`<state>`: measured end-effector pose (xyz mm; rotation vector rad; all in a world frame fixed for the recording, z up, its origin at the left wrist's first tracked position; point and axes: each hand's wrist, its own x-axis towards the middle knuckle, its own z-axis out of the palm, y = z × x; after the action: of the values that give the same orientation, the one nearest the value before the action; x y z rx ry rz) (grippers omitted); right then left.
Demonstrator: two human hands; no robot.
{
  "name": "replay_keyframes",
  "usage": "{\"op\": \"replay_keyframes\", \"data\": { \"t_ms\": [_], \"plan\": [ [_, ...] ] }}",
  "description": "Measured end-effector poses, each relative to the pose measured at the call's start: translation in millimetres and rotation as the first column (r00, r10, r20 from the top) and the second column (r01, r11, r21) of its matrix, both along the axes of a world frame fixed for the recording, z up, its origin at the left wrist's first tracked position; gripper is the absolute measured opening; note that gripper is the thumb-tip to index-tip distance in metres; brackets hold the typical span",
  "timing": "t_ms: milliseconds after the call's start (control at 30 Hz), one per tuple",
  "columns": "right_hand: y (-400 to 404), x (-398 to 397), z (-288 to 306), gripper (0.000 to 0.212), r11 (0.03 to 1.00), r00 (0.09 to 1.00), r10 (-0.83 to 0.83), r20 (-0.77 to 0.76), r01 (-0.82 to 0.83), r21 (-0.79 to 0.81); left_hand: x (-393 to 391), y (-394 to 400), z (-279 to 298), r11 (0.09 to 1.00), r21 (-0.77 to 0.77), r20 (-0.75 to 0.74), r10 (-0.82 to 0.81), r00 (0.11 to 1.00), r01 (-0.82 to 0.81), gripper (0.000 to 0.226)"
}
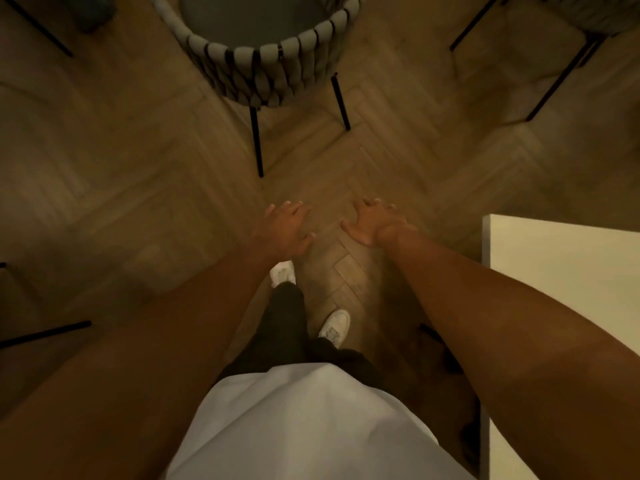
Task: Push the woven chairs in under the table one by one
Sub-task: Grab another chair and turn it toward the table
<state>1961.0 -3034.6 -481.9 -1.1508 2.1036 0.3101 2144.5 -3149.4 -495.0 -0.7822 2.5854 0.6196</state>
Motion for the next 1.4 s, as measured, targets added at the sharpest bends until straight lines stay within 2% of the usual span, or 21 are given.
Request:
{"op": "replay_keyframes", "data": {
  "t_ms": [333,500,667,800,933,1100,1167,1233,1267,1300,1400],
  "plan": [
    [-166.3,-99.3,-11.4,0.073,1.0,0.999,-0.003,-0.037,0.003,-0.003,-105.3,-178.3,-16.9,1.0,0.018,-0.014,-0.009,1.0,0.009,0.071],
    [-244.1,-146.4,-11.5,0.074,0.998,0.999,-0.037,-0.029,0.036,-0.045,-156.3,-260.6,-17.9,0.998,-0.031,-0.036,-0.049,0.998,0.047,0.072],
    [-308.6,-193.2,-18.2,0.08,0.995,0.999,0.023,-0.045,-0.027,-0.096,-204.0,-318.6,-24.8,0.994,-0.102,-0.095,-0.037,0.995,0.028,0.072],
    [-352.7,-231.9,-35.3,0.085,0.972,0.981,0.146,-0.125,-0.166,-0.164,-241.5,-350.4,-42.4,0.996,-0.064,-0.065,0.054,0.996,-0.058,0.078],
    [-396.4,-274.8,-57.3,0.093,0.933,0.931,0.323,-0.169,-0.343,-0.105,-274.4,-375.8,-64.1,0.99,0.027,0.108,0.138,0.985,-0.142,0.087],
    [-455.2,-315.1,-81.8,0.1,0.816,0.795,0.577,-0.185,-0.573,0.085,-301.8,-396.5,-81.2,0.956,0.127,0.187,0.24,0.953,-0.265,0.058],
    [-473.9,-321.0,-85.2,0.091,0.76,0.747,0.649,-0.147,-0.626,0.173,-304.6,-399.4,-83.2,0.952,0.142,0.231,0.233,0.945,-0.269,0.046],
    [-481.9,-325.1,-82.2,0.064,0.716,0.719,0.69,-0.08,-0.662,0.222,-304.7,-398.2,-84.9,0.948,0.168,0.208,0.235,0.95,-0.271,0.037],
    [-482.7,-325.7,-80.1,0.052,0.724,0.731,0.68,-0.056,-0.657,0.21,-303.4,-397.1,-84.4,0.946,0.174,0.183,0.241,0.953,-0.273,0.035],
    [-481.7,-325.0,-77.8,0.047,0.744,0.751,0.659,-0.043,-0.643,0.185,-302.0,-396.0,-84.1,0.948,0.174,0.16,0.241,0.957,-0.267,0.033],
    [-477.2,-321.2,-76.7,0.05,0.745,0.741,0.665,-0.091,-0.648,0.16,-300.5,-394.9,-84.1,0.961,0.134,0.133,0.226,0.965,-0.244,0.028]
  ]
}}
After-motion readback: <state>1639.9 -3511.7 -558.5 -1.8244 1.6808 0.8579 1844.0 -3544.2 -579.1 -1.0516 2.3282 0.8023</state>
